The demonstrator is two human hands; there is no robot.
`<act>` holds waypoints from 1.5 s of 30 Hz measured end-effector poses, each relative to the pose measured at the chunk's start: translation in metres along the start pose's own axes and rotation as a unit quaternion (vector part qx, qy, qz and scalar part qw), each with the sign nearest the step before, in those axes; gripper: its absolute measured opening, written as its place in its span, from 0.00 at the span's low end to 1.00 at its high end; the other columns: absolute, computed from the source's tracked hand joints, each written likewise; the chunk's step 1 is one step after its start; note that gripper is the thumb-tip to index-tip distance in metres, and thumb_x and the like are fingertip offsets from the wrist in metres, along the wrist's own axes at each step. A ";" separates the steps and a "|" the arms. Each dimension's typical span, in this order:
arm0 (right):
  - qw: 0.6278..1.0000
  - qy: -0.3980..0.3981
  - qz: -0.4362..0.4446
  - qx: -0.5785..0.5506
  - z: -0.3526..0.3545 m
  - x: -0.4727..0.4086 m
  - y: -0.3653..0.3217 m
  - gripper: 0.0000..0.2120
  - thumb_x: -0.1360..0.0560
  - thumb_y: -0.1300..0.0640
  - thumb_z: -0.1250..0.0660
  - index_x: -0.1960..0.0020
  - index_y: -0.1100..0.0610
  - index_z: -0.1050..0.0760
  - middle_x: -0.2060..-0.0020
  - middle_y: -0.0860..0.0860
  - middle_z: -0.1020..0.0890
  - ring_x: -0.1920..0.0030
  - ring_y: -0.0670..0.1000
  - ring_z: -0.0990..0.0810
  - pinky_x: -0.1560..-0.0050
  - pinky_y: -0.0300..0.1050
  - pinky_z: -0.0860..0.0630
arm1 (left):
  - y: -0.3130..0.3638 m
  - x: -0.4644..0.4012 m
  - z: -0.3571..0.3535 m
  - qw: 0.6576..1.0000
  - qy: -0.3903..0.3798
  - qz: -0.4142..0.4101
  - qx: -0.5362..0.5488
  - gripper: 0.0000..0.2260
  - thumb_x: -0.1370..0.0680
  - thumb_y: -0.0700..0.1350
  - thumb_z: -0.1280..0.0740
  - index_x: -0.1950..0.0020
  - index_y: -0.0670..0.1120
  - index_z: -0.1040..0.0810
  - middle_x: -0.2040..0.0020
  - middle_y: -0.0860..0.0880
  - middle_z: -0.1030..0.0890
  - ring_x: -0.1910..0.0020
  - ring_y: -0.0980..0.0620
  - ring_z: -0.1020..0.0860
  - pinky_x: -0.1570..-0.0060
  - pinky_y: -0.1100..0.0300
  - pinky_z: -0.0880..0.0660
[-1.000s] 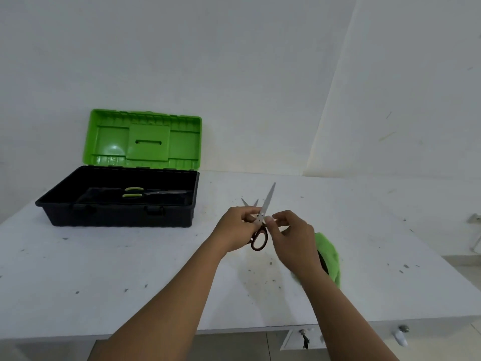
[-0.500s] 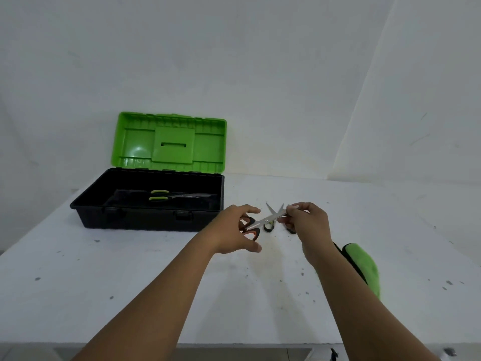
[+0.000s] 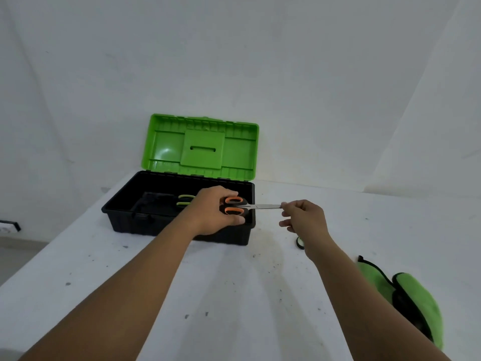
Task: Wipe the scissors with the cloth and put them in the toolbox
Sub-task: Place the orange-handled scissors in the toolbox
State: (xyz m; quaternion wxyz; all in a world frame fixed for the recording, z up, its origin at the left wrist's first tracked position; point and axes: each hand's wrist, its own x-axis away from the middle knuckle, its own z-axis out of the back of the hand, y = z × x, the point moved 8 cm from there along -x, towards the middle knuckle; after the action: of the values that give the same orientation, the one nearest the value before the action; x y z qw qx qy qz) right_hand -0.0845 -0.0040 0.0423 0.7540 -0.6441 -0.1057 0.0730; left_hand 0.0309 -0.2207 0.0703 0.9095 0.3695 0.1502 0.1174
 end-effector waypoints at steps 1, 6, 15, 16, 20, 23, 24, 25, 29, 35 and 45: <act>1.000 -0.007 0.004 0.012 -0.008 -0.003 -0.002 0.07 0.19 0.58 0.30 0.48 0.62 0.19 0.59 0.53 0.15 0.67 0.50 0.16 0.63 0.41 0.24 | -0.007 -0.006 0.006 1.000 -0.005 0.008 -0.009 0.34 0.29 0.49 0.17 0.25 0.48 0.23 0.34 0.50 0.19 0.35 0.51 0.20 0.33 0.59 0.27; 0.997 -0.020 0.029 0.065 -0.041 -0.011 0.000 0.05 0.20 0.56 0.31 0.47 0.57 0.21 0.58 0.52 0.13 0.70 0.47 0.16 0.63 0.42 0.26 | -0.057 -0.040 0.028 0.996 -0.054 0.049 -0.047 0.37 0.28 0.47 0.18 0.21 0.50 0.29 0.28 0.47 0.21 0.30 0.48 0.21 0.25 0.48 0.28; 0.960 -0.079 0.075 0.257 -0.066 0.016 0.081 0.08 0.20 0.55 0.32 0.57 0.47 0.20 0.62 0.45 0.16 0.63 0.46 0.18 0.62 0.38 0.23 | -0.136 -0.068 0.037 0.968 -0.084 0.131 -0.195 0.35 0.30 0.51 0.16 0.25 0.46 0.23 0.31 0.48 0.18 0.33 0.48 0.20 0.29 0.54 0.26; 0.952 -0.081 0.080 0.284 -0.068 0.019 0.088 0.08 0.20 0.55 0.32 0.57 0.45 0.21 0.62 0.45 0.17 0.63 0.46 0.19 0.63 0.35 0.25 | -0.141 -0.070 0.035 0.966 -0.084 0.134 -0.203 0.35 0.31 0.51 0.16 0.26 0.46 0.22 0.32 0.48 0.17 0.33 0.48 0.20 0.30 0.53 0.26; 0.941 -0.054 0.104 0.318 -0.070 0.020 0.094 0.08 0.20 0.52 0.33 0.56 0.43 0.23 0.65 0.45 0.18 0.66 0.46 0.21 0.66 0.33 0.31 | -0.149 -0.078 0.028 0.957 -0.099 0.138 -0.235 0.35 0.32 0.54 0.16 0.27 0.47 0.21 0.31 0.49 0.18 0.30 0.47 0.22 0.28 0.52 0.27; 0.925 -0.051 0.127 0.354 -0.073 0.021 0.094 0.06 0.19 0.51 0.35 0.53 0.45 0.23 0.67 0.45 0.20 0.66 0.46 0.22 0.64 0.37 0.28 | -0.153 -0.081 0.021 0.952 -0.126 0.131 -0.248 0.33 0.30 0.51 0.16 0.28 0.44 0.20 0.31 0.47 0.18 0.32 0.46 0.21 0.31 0.56 0.26; 0.914 -0.053 0.140 0.378 -0.076 0.022 0.094 0.05 0.18 0.50 0.37 0.52 0.46 0.23 0.67 0.45 0.21 0.65 0.46 0.23 0.62 0.39 0.26 | -0.154 -0.082 0.019 0.949 -0.131 0.127 -0.259 0.30 0.28 0.50 0.17 0.28 0.45 0.19 0.33 0.47 0.17 0.33 0.47 0.20 0.33 0.58 0.25; 0.900 -0.057 0.156 0.404 -0.078 0.023 0.093 0.05 0.18 0.50 0.38 0.51 0.47 0.24 0.66 0.45 0.21 0.64 0.47 0.23 0.60 0.41 0.25 | -0.154 -0.082 0.018 0.946 -0.132 0.123 -0.269 0.28 0.27 0.50 0.19 0.29 0.45 0.19 0.34 0.47 0.16 0.35 0.47 0.20 0.36 0.59 0.26; 0.861 -0.058 0.216 0.457 -0.087 0.031 0.086 0.06 0.17 0.50 0.42 0.50 0.49 0.28 0.60 0.46 0.21 0.61 0.48 0.25 0.61 0.42 0.30 | -0.158 -0.084 0.014 0.944 -0.134 0.120 -0.276 0.24 0.26 0.48 0.19 0.32 0.44 0.17 0.33 0.47 0.17 0.34 0.48 0.20 0.32 0.57 0.25; 0.843 -0.016 0.261 0.470 -0.091 0.034 0.085 0.05 0.21 0.53 0.36 0.56 0.51 0.27 0.66 0.44 0.23 0.61 0.49 0.28 0.67 0.43 0.35 | -0.160 -0.085 0.011 0.936 -0.161 0.113 -0.291 0.21 0.26 0.49 0.19 0.35 0.47 0.17 0.42 0.47 0.17 0.42 0.48 0.19 0.39 0.57 0.23; 0.847 -0.036 0.252 0.466 -0.092 0.033 0.084 0.06 0.18 0.51 0.40 0.50 0.51 0.26 0.63 0.45 0.25 0.57 0.49 0.27 0.61 0.45 0.31 | -0.157 -0.084 0.015 0.933 -0.165 0.090 -0.306 0.20 0.26 0.48 0.20 0.35 0.49 0.17 0.51 0.51 0.21 0.47 0.49 0.20 0.46 0.60 0.25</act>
State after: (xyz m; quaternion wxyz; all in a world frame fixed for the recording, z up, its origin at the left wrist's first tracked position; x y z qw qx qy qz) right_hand -0.0272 -0.0704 -0.0524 0.9169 -0.2183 0.0799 0.3244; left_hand -0.0255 -0.3674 -0.0150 0.9761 0.0997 -0.0789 0.1765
